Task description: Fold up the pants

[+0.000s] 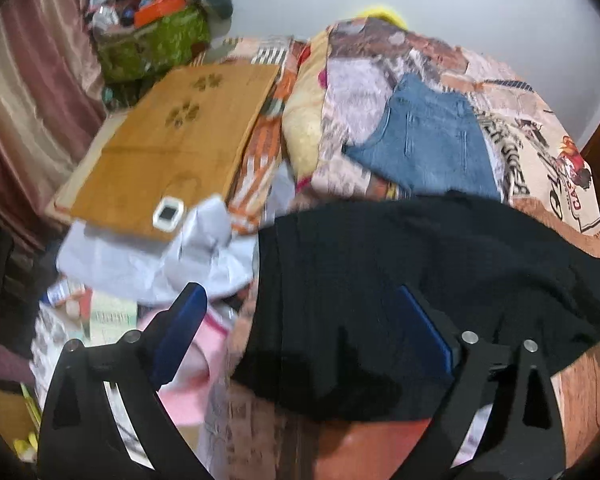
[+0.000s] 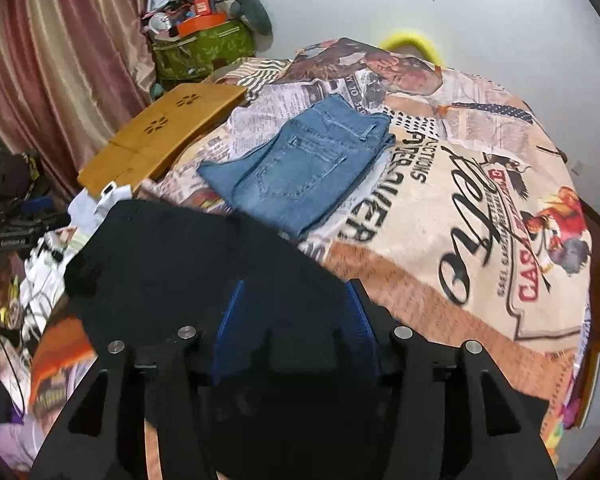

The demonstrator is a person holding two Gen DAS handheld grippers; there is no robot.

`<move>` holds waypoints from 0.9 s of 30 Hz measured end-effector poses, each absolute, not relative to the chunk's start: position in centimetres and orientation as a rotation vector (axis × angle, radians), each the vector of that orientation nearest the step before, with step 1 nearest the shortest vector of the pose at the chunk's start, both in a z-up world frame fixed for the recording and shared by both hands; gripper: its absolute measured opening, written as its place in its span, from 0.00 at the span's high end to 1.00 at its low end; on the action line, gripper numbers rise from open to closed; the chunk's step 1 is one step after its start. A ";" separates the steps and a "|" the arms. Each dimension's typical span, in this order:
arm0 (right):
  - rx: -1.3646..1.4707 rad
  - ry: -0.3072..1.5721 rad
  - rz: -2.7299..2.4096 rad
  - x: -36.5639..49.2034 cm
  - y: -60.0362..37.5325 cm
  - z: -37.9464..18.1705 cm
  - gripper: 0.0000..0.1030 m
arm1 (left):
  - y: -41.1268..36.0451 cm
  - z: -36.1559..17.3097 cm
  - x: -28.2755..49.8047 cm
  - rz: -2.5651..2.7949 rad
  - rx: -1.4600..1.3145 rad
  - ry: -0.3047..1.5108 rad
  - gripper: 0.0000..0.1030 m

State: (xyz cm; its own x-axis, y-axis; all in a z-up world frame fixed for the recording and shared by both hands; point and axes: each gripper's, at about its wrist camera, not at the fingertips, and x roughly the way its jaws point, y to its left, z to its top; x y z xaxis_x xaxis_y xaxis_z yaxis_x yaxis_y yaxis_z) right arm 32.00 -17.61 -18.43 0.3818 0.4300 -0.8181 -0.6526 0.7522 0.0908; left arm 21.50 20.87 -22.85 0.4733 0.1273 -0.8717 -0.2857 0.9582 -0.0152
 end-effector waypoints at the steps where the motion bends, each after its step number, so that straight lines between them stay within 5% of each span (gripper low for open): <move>1: -0.265 0.956 0.700 31.4 -18.1 -18.5 0.52 | 21.0 -23.5 21.0 0.258 -0.189 1.069 0.07; 10: -0.250 1.058 0.666 27.3 -21.0 -23.4 0.48 | 21.1 -29.4 18.2 0.291 -0.351 1.211 0.07; 11: -0.251 1.067 0.659 27.1 -21.3 -24.2 0.48 | 20.9 -29.8 18.2 0.280 -0.372 1.212 0.11; 14: -0.193 1.072 0.650 26.9 -22.4 -25.4 0.48 | 19.6 -30.1 18.3 0.239 -0.367 1.211 0.47; 16: -0.156 1.084 0.653 26.8 -22.9 -25.6 0.47 | 18.8 -29.6 18.4 0.270 -0.295 1.189 0.53; 17: -0.141 1.089 0.654 27.0 -23.0 -25.7 0.47 | 18.3 -29.1 18.3 0.287 -0.243 1.164 0.72; 18: -0.139 1.087 0.653 26.9 -23.0 -25.7 0.47 | 18.0 -28.7 18.3 0.319 -0.189 1.153 0.78; 27: -0.132 1.086 0.669 26.6 -23.0 -26.0 0.46 | 20.9 -25.9 16.7 0.362 -0.198 1.062 0.78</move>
